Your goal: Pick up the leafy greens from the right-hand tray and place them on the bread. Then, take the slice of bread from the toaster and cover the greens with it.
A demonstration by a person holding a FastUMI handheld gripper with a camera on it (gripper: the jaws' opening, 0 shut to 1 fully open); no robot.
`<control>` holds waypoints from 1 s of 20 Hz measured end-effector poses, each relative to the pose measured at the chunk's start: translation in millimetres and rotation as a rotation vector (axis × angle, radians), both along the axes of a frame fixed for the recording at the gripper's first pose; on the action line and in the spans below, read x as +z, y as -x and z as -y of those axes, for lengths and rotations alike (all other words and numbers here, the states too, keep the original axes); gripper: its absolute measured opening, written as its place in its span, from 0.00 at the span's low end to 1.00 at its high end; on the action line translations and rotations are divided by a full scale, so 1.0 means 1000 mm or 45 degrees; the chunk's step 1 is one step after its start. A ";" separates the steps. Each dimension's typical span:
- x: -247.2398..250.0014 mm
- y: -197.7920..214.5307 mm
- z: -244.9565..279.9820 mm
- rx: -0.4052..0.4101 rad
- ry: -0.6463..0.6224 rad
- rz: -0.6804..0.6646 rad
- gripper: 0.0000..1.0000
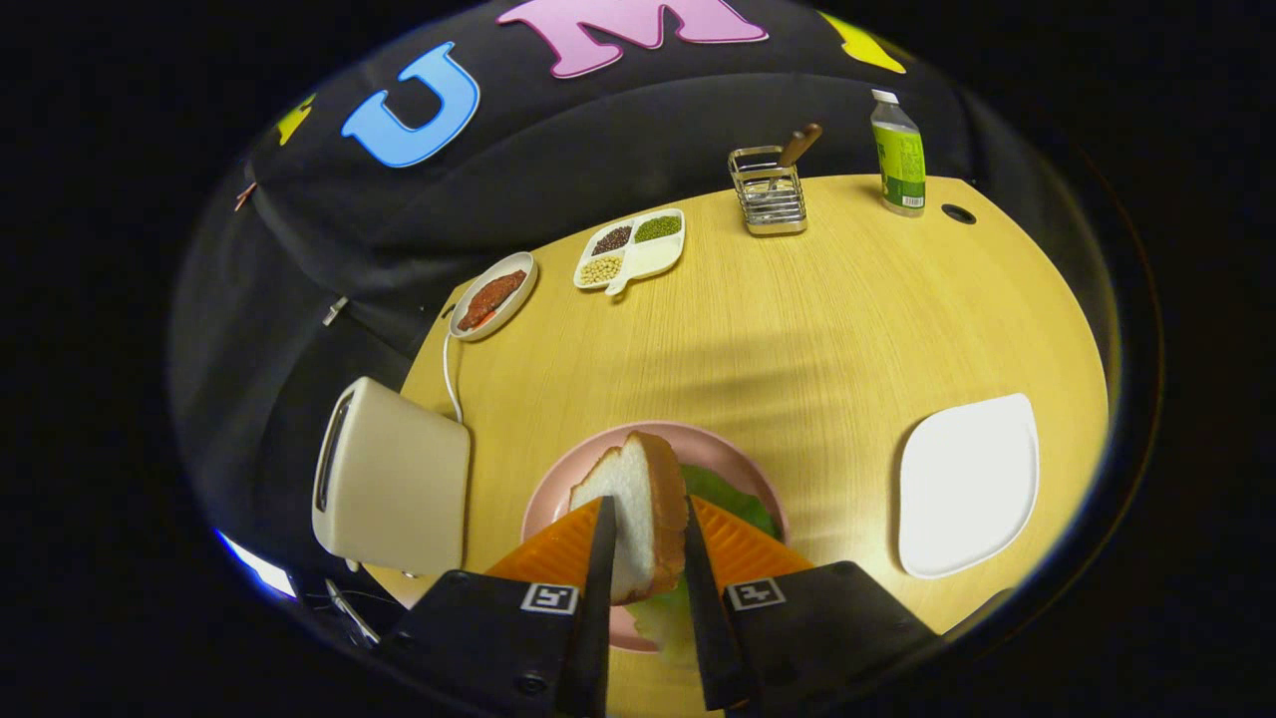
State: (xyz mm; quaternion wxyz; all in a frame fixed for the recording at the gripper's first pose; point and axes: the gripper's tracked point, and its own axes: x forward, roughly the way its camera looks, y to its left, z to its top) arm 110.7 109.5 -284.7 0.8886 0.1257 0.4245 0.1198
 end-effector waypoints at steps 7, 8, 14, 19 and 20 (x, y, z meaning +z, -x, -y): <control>0.007 0.013 0.023 0.067 0.088 0.057 0.97; 0.014 0.011 0.029 0.061 0.103 0.087 0.99; 0.073 0.015 0.066 0.038 0.175 0.271 0.99; 0.150 0.026 0.091 0.040 0.189 0.511 0.99; 0.170 0.028 0.093 0.035 0.165 0.567 0.99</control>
